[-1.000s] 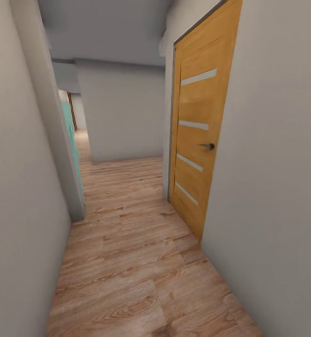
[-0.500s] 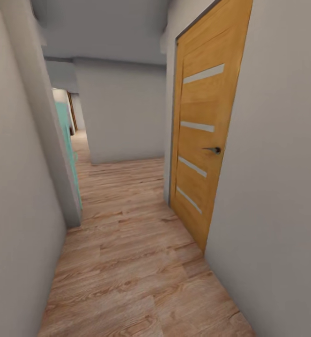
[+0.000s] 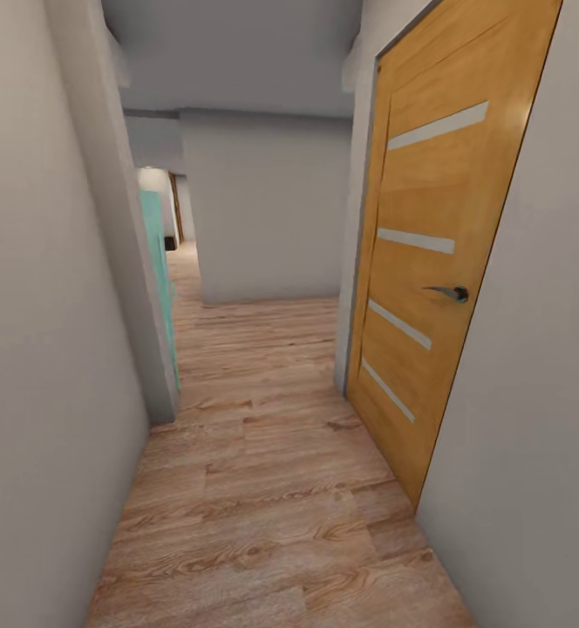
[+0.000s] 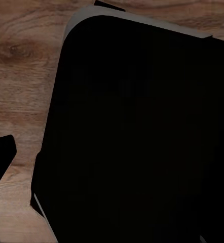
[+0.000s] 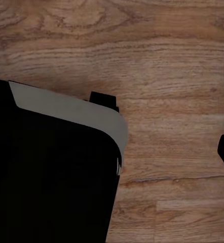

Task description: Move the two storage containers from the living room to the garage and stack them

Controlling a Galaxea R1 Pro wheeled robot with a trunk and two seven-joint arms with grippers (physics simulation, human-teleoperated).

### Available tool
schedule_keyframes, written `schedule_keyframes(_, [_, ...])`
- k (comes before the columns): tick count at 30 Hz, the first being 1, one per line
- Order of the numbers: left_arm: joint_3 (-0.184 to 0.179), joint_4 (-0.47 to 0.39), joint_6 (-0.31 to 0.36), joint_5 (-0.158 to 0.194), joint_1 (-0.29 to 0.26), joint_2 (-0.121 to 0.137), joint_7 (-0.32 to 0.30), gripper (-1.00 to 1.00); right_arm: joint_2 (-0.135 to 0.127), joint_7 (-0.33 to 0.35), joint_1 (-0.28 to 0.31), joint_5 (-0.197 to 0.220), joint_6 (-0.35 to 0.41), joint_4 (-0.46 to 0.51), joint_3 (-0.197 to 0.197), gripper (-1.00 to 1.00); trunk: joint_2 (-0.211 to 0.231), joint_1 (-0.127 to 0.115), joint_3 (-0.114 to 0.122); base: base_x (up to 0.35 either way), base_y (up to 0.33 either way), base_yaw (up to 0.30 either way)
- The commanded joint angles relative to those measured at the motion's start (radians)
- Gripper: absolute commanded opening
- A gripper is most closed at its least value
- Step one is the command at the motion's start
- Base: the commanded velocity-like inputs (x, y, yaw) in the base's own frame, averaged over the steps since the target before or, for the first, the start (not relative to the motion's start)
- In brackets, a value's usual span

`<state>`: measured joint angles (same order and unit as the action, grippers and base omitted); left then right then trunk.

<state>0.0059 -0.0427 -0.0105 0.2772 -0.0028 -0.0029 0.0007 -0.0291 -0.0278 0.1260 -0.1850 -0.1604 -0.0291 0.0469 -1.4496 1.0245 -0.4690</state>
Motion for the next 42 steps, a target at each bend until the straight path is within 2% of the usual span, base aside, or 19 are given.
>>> schedule_keyframes(1, [0.0, 0.0, -0.001, 0.005, 0.0, 0.0, 0.0, 1.0, 0.0, -0.003, 0.001, -0.005, -0.005, -0.003, 0.004, 1.0, 0.0, 0.001, -0.001, 0.321, -0.086, 0.276])
schedule_keyframes(12, [0.0, 0.0, -0.002, 0.005, 0.0, -0.001, 0.0, 1.0, 0.0, -0.003, 0.001, -0.003, -0.006, -0.003, 0.004, 1.0, 0.0, 0.001, -0.001, 0.321, -0.086, 0.234])
schedule_keyframes(38, [0.0, 0.0, 0.006, 0.008, 0.0, 0.001, 0.001, 1.0, 0.0, -0.003, 0.001, -0.002, -0.001, -0.003, 0.004, 1.0, 0.0, 0.001, -0.001, 0.321, -0.046, 0.009])
schedule_keyframes(42, [0.0, 0.0, 0.006, 0.008, 0.0, 0.001, 0.001, 1.0, 0.0, -0.004, 0.001, -0.004, -0.004, -0.003, 0.006, 1.0, 0.0, 0.001, -0.001, 0.322, 0.0, 0.166])
